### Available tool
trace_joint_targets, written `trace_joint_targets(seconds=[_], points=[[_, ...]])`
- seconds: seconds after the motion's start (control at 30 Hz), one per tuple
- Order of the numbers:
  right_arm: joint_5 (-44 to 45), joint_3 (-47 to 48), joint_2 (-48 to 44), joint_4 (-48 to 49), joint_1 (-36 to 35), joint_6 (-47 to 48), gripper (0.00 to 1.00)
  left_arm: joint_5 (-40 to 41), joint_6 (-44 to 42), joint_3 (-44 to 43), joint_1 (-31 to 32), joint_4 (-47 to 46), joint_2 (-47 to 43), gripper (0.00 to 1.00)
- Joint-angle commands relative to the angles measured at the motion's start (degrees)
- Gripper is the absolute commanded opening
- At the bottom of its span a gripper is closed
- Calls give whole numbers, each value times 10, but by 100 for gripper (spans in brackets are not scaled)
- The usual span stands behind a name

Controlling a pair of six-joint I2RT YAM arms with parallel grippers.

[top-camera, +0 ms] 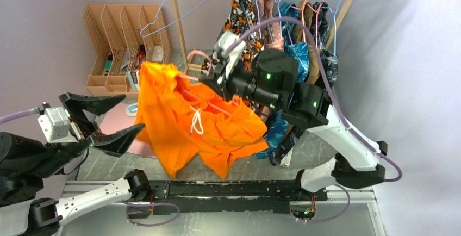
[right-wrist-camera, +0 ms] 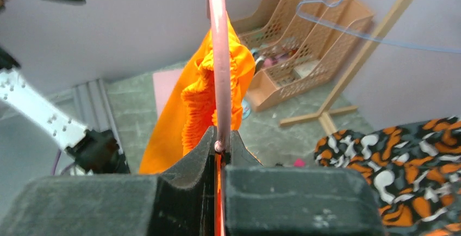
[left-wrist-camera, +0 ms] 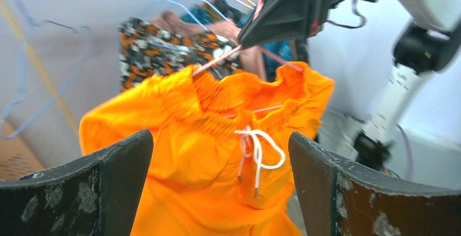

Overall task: Place the shorts on the hanger
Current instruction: Hang the shorts on the hanger.

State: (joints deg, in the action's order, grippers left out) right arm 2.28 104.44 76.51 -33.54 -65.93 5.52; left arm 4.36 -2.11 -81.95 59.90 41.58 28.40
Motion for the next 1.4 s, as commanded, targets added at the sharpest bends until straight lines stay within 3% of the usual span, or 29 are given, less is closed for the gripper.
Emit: trace_joint_targets(seconds=[0.0,0.17,0.37,0.6,0.77,1.03,1.2,1.37], points=[[77,244,72,-67,5,18,0,135,-61,46,2,-154,-20,98],[35,324,80,-58,5,17,0,134,-91,19,3,-210,-4,98],[45,285,71,-89,4,26,0,148,-103,-6,2,-202,4,98],[-6,234,23,-120,5,41,0,259,-120,-7,2,-248,-28,98],[-47,184,-2,-154,4,47,0,290,-114,-32,2,-183,-5,98],[-125,139,-51,-158,4,71,0,225,-102,-91,2,-41,64,98],[-296,239,-60,-106,5,50,0,170,-110,-67,2,-132,22,98],[-343,282,-46,-90,5,42,0,143,-124,-75,2,-192,-10,98]])
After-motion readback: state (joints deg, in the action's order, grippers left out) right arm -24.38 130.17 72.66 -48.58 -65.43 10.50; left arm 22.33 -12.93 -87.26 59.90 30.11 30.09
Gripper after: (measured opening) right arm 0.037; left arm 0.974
